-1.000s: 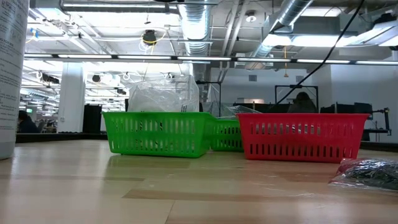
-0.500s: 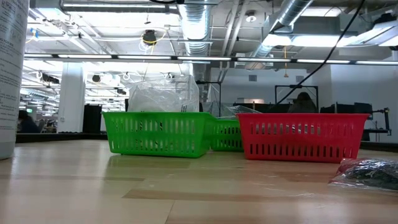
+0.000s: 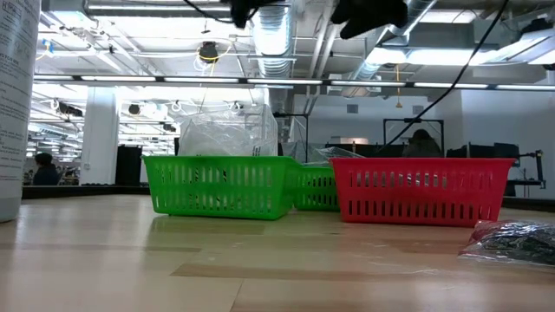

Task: Pick & Place Travel size toiletries
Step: Put the silver nail cutter into the top left red bin

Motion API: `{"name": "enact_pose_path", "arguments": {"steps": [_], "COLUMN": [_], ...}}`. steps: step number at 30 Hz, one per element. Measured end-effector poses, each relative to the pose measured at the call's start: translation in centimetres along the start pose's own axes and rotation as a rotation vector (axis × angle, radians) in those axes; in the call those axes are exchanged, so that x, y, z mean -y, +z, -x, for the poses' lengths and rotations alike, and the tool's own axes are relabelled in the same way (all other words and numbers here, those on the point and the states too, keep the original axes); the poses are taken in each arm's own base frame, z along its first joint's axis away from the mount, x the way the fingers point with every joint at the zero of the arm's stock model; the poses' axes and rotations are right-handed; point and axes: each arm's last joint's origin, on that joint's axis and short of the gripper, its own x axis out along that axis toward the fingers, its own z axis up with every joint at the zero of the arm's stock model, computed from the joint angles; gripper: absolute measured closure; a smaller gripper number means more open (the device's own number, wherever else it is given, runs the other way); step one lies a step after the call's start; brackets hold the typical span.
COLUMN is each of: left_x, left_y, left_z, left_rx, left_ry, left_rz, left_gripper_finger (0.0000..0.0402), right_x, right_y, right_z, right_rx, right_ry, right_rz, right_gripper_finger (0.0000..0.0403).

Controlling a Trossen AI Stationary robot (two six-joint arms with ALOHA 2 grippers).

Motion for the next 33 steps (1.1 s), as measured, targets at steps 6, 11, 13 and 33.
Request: {"name": "enact_pose_path", "arguments": {"steps": [6,11,13,33], "left_x": [-1.3,-2.5,-3.0,-6.1], "left_y": [-1.5,-2.3,-2.6,-10.2], "left_z": [0.1,0.3,0.4,2.0], "left_rx": [-0.157,-0.231,-0.259,-0.472], "left_ry": [0.136,0.189,0.208,0.378], "left_rz": [0.002,0.039,0.056,0.192], "left_gripper_finger": [0.0365,0.0363,0.0364,0.0362], "right_x": [0.0,0.0,0.0,0.0], "right_y": [-0.2,-0.2,-0.2,-0.1], "right_z": [0.0,0.0,0.0,0.0], "right_rx": [-0.018,-0.026,-0.026,-0.023], "right_ry": [0.003,0.018,0.018,0.021], "right_rz": [-0.038,-0.039,-0.039,-0.041], "right_gripper_finger": [0.021,0.0216,0.0219,0.0228]}}
